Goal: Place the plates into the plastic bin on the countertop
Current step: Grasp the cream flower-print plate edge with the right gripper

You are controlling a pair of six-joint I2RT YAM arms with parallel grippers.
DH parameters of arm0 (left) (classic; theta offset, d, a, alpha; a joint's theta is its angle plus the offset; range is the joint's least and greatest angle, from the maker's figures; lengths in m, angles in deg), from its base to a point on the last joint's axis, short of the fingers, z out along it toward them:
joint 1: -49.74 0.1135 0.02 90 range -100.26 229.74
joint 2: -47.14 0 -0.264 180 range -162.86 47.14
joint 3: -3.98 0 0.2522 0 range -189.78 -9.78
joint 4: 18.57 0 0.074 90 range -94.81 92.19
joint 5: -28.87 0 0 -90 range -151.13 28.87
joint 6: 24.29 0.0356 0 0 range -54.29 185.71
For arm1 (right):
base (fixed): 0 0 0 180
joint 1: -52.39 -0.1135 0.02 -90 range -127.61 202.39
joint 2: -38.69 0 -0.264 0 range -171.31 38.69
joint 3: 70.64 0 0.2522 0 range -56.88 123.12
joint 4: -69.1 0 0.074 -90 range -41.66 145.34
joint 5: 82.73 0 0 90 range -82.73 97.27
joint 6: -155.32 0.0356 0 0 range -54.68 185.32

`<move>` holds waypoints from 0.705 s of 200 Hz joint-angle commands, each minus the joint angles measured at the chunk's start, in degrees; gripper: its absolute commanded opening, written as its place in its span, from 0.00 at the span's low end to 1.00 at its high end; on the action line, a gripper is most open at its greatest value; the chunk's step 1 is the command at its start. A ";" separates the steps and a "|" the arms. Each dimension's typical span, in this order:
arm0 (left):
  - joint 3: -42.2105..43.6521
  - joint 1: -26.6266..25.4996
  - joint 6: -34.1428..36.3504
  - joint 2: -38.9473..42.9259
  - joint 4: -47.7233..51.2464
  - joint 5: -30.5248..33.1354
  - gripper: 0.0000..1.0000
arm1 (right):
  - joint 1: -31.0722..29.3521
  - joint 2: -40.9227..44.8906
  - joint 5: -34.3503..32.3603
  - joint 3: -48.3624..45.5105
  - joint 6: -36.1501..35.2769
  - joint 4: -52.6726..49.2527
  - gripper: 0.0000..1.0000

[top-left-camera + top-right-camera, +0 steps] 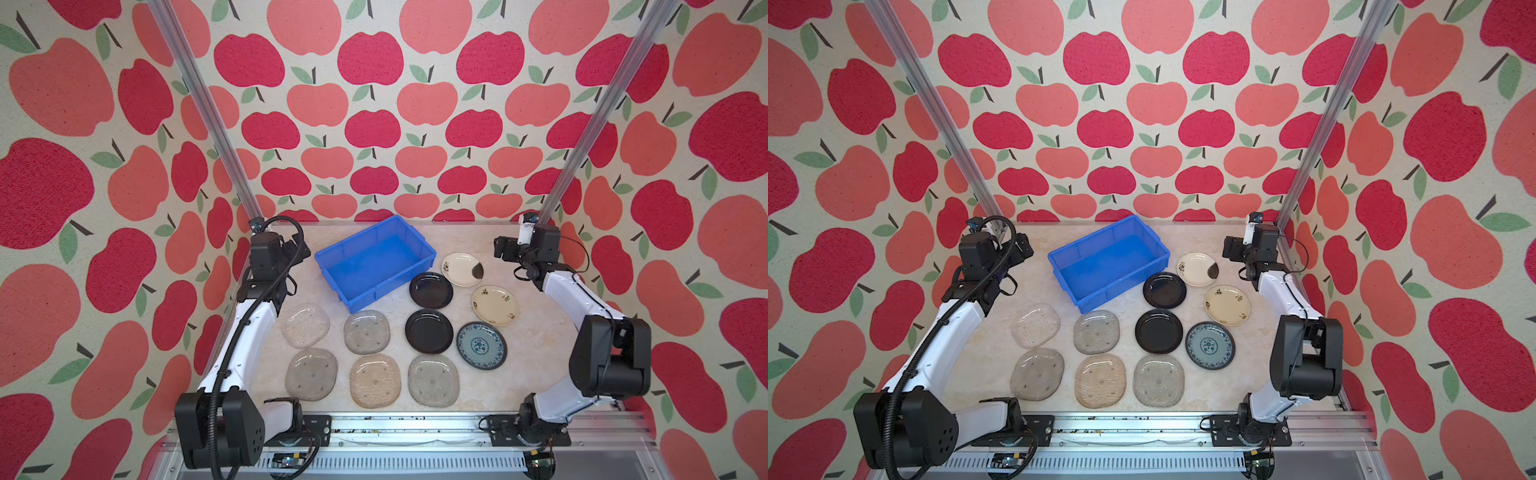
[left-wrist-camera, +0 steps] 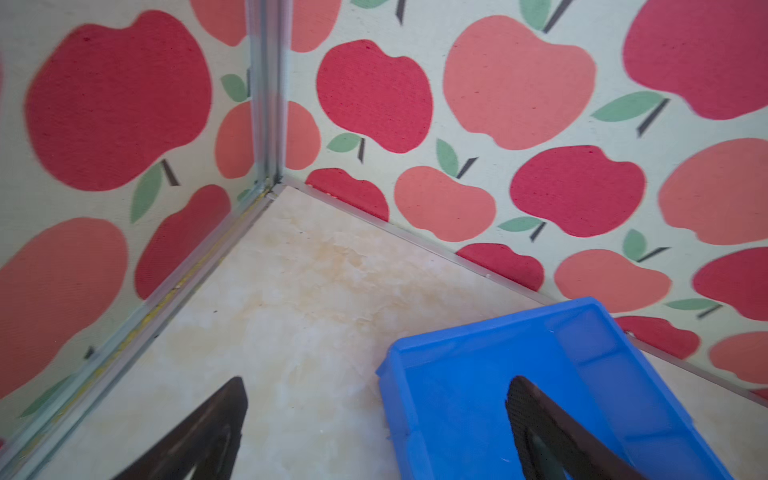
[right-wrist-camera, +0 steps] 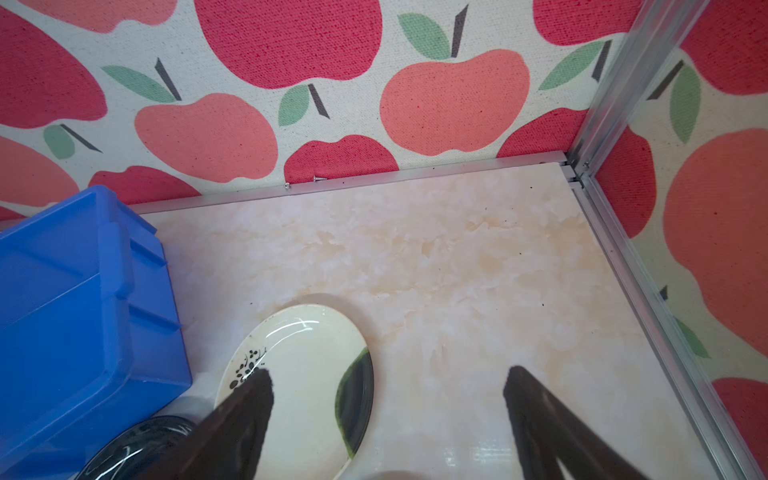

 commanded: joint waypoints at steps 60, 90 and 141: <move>-3.45 -6.20 -5.50 -12.48 -0.57 -22.06 0.97 | 3.98 -16.26 19.97 7.38 11.94 -2.61 0.47; -4.62 -6.24 -6.67 -15.23 -2.52 -24.99 0.97 | 4.18 -18.21 20.25 6.58 11.60 -2.67 0.46; -7.46 -6.78 -7.51 -18.42 -1.36 -26.22 0.95 | 4.21 -21.96 23.37 5.47 11.70 -3.87 0.40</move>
